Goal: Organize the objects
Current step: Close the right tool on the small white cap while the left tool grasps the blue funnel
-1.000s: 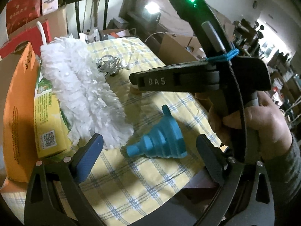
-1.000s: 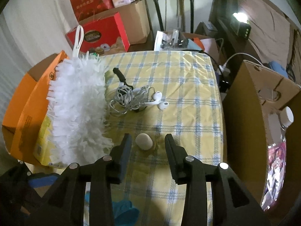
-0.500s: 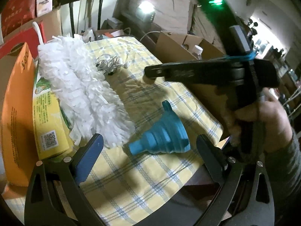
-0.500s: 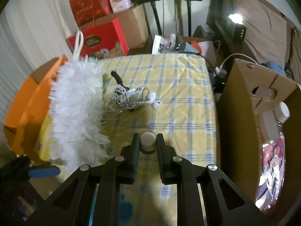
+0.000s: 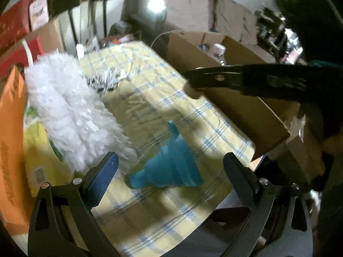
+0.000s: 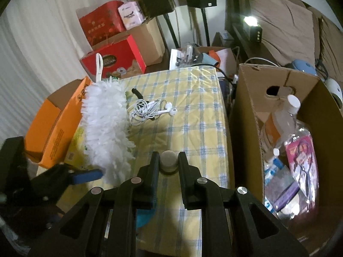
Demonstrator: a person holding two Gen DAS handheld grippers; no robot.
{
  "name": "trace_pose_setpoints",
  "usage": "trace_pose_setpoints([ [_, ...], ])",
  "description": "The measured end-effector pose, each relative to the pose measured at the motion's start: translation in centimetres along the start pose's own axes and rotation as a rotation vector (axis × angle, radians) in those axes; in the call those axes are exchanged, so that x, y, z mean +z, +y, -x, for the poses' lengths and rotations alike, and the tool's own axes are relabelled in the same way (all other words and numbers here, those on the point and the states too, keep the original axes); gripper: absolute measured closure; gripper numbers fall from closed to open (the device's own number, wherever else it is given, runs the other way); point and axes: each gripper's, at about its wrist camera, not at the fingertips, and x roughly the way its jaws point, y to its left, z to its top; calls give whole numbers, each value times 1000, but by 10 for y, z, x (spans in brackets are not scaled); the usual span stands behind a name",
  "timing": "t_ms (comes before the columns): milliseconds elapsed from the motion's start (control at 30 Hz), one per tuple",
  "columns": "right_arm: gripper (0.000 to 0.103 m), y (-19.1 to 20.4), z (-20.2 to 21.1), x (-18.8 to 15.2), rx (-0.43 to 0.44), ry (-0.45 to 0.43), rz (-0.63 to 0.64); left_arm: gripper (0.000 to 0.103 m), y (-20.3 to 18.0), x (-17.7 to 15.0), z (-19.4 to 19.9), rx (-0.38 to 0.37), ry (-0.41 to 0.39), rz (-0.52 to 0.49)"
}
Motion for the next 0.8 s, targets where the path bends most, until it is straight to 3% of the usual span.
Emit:
trace_pose_setpoints([
  [33,87,0,2,-1,-4,1,-2,18,2,1,-4,5,14,25],
  [67,87,0,3,-3,-12,2,-5,36,5,1,-8,14,35,54],
  [100,87,-1,5,-4,-16,3,-7,44,7,1,-12,18,55,78],
  [267,87,1,10,-9,-16,7,-2,57,8,-3,-7,9,45,107],
  [333,87,3,11,-10,-15,4,1,65,5,-4,1,2,27,105],
  [400,87,5,13,-9,-12,-2,4,79,4,-5,9,0,7,97],
  [600,87,12,16,-6,-4,-16,2,96,9,-3,33,24,-32,108],
  [800,87,20,23,-5,1,-28,8,97,18,-2,55,2,-73,145],
])
